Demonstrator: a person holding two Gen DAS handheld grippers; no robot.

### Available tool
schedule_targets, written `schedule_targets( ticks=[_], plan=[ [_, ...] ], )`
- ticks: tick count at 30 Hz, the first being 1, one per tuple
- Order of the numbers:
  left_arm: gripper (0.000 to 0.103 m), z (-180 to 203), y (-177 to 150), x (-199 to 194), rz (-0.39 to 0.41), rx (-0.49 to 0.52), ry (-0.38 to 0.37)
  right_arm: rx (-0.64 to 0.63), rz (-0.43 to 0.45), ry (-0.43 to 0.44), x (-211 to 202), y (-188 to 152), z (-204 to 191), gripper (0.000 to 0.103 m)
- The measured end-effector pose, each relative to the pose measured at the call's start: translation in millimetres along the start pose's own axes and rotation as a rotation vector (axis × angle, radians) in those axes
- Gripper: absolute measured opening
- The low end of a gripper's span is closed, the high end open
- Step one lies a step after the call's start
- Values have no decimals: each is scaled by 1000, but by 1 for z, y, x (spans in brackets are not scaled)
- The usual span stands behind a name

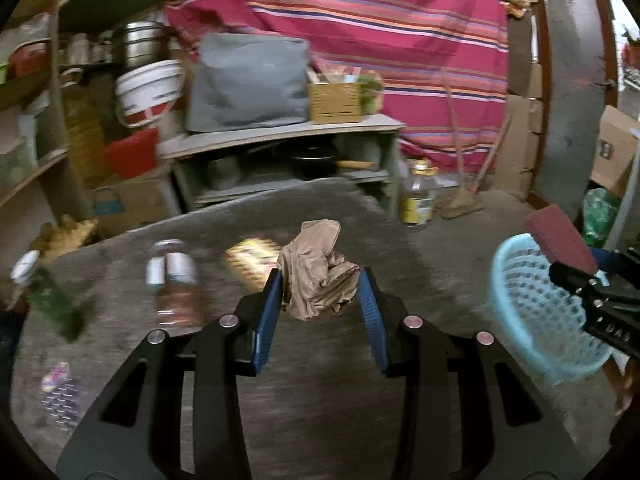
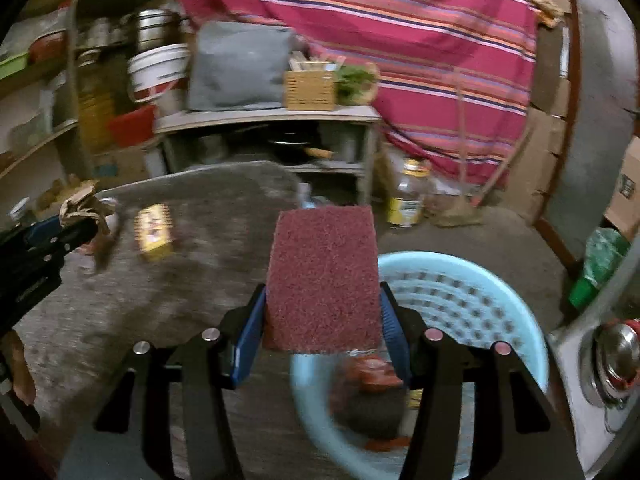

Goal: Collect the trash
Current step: 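Carry the tan paper and red pad over the blue basket and open both tools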

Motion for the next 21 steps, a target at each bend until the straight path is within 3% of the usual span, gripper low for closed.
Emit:
schedule_targets(
  ticks=[7, 13, 18, 21],
  plan=[
    [38, 86, 11, 15, 22, 43, -116, 76, -4, -152, 5, -9, 81, 54],
    [38, 147, 8, 33, -12, 89, -199, 140, -9, -188, 3, -16, 123, 54],
    [39, 176, 13, 45, -34, 96, -283, 179, -22, -214, 6, -21, 146, 54],
    [41, 188, 16, 46, -28, 116, -286, 202, -26, -215, 5, -24, 155, 54]
  ],
)
Point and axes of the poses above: each gripper's, at about its wrist camera, not at the fingertips, and x roughly the way its jaws point, z to its right, y to its top, the point moved 1 cm from there along x, roughly the way its jaws point, and after that the axes turned 6 degrees about x, right-handed, at the moved point
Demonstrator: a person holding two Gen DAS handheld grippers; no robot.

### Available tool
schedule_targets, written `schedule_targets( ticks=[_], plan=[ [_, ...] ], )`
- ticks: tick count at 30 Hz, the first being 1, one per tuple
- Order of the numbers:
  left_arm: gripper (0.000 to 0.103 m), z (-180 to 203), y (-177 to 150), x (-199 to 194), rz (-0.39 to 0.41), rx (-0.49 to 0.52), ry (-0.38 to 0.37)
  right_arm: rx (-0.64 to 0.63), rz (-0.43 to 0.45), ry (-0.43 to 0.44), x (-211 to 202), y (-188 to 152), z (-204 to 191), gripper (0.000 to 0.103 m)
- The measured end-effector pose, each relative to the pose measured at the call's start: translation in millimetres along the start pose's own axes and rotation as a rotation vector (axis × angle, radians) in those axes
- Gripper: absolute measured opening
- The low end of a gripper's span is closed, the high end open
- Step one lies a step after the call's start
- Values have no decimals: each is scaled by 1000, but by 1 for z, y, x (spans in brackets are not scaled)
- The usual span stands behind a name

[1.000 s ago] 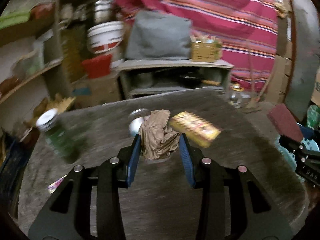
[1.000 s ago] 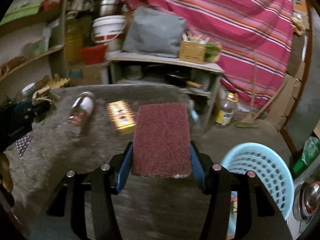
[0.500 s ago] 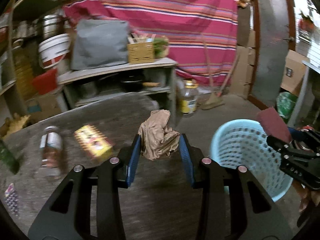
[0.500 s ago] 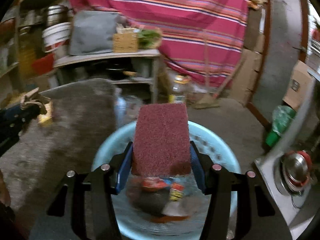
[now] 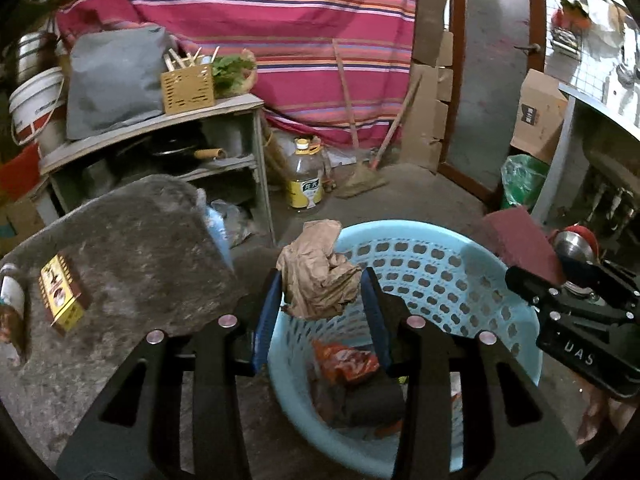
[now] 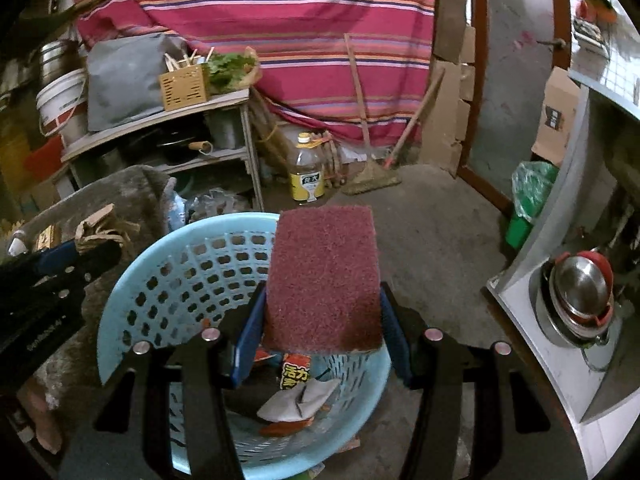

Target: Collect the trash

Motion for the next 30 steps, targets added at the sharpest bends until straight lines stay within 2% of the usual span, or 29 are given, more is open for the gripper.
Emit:
schedule_targets(
  ticks=[1, 2, 3, 5, 12, 19, 20, 22, 24, 27, 29, 30],
  plan=[
    [42, 1, 2, 1, 3, 3, 2, 5, -1, 0, 0, 0, 2, 54],
    [50, 1, 3, 2, 2, 2, 2, 8, -2, 2, 2, -1, 4, 54],
    [67, 0, 3, 2, 1, -3, -2, 9, -3, 4, 2, -1, 4, 54],
    [83, -6, 3, 0, 0, -23, -2, 8, -6, 7, 2, -2, 5, 54],
    [93, -32, -3, -15, 12, -45, 89, -6, -32, 32, 8, -5, -7, 54],
    [97, -71, -17, -51, 41, -93, 160, -32, -65, 65, 24, -6, -39, 55],
    [97, -76, -20, -57, 42, -95, 174, -30, -66, 75, 25, -6, -43, 57],
    [97, -89, -27, -74, 51, -100, 212, -16, -68, 76, 30, -7, -48, 82],
    [97, -98, -32, -85, 55, -110, 229, -17, -62, 55, 32, -9, -52, 86],
    [98, -115, -45, -108, 64, -127, 259, -11, -73, 75, 33, -14, -55, 88],
    [98, -127, -54, -127, 73, -144, 284, -18, -69, 95, 24, -20, -61, 90],
    [98, -134, -60, -138, 80, -159, 300, -24, -57, 99, 15, -23, -64, 94]
  ],
)
Point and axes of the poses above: each gripper's, at about its wrist camera, not at the fingertips, and x roughly the way its jaws point, z to its right, y to its top, the point moved 1 cm from there along x, roughly the way its jaws point, and after that the axes turned 6 degrees about x, right-handed, at the moved point
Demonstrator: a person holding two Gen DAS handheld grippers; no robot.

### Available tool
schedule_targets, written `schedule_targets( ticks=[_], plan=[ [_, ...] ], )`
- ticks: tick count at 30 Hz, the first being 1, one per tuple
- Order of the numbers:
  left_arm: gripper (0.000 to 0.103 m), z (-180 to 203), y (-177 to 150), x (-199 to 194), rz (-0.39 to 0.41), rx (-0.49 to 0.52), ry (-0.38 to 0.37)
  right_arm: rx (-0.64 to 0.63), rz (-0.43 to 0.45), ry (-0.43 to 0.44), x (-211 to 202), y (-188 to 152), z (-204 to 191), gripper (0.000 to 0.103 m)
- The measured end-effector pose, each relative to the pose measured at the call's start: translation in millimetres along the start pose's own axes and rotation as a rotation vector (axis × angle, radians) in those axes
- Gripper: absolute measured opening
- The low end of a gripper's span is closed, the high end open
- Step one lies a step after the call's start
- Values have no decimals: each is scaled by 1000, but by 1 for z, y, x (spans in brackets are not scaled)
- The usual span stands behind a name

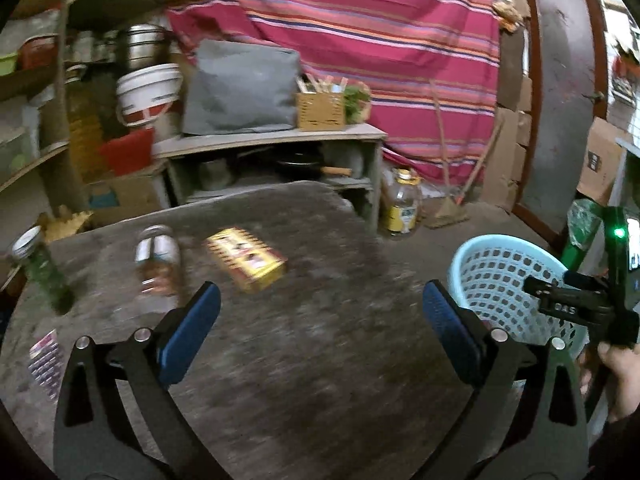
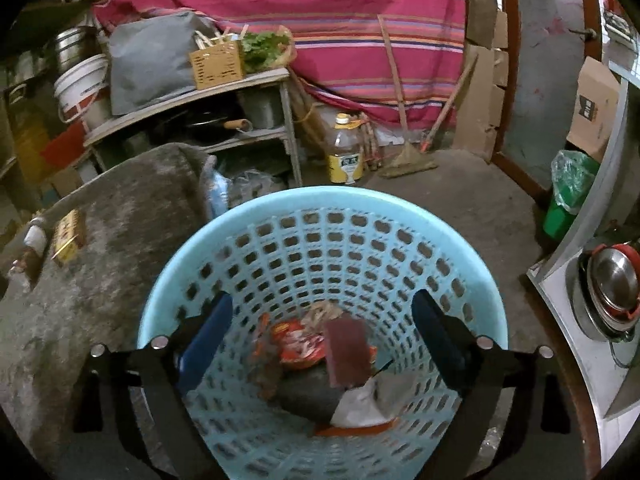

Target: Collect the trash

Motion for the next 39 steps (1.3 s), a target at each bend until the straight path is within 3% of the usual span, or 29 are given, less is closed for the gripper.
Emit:
schedule_targets(
  ticks=[1, 7, 12, 18, 23, 39],
  plan=[
    [98, -7, -3, -6, 3, -11, 7, -6, 18, 5, -8, -1, -3, 98],
    [98, -51, -31, -61, 60, -54, 80, -68, 160, 91, -82, -28, -55, 99],
    [98, -75, -57, -97, 76, -35, 147, -139, 184, 192, -123, -72, -102, 99],
    [98, -110, -94, -125, 72, -84, 220, -187, 188, 227, -145, -105, -136, 99],
    [98, -128, -108, -132, 49, -113, 222, -213, 206, 225, -159, -125, -157, 99],
    [98, -123, -121, -138, 94, -99, 221, -195, 273, 235, -181, -143, -164, 99]
  ],
)
Point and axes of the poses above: each gripper's, at about its wrist camera, not at the fingertips, and x roughly the way its jaws point, z to its right, y to its top, the point moved 1 cm from there along x, roughly the way its jaws point, and after that the axes turned 6 degrees about x, right-handed, at the moved point
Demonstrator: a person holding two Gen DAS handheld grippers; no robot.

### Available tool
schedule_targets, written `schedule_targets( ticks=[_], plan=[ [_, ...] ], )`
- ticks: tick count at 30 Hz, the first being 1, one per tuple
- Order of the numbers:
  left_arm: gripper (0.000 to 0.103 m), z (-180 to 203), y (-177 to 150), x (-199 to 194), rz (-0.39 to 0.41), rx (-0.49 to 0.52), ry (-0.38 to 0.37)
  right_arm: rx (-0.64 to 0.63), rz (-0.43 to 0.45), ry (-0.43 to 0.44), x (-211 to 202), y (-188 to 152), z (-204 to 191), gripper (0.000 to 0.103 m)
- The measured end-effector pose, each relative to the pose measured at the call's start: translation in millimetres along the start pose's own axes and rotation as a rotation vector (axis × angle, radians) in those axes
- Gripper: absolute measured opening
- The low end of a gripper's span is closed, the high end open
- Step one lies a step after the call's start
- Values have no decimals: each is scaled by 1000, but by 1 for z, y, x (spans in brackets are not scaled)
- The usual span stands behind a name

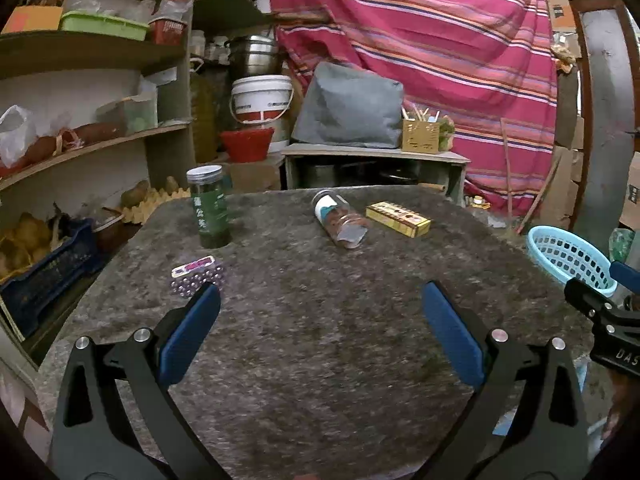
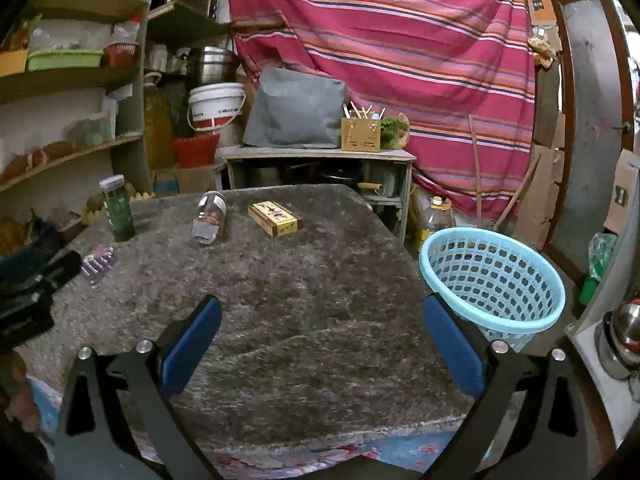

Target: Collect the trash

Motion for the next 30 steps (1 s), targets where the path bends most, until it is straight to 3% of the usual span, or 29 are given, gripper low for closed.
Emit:
schedule_targets(
  ticks=[30],
  plan=[
    [98, -1, 1, -8, 36, 15, 54, -25, 17, 37, 3, -5, -12, 99]
  ],
)
Point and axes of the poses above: each gripper's, at about its wrist camera, not at the fingertips, and x roughly the way its jaws point, z to its right, y to its top, the point moved 1 cm from there along x, roughly the way its jaws point, and after that the axes turned 6 degrees about x, right-handed, at the moved point
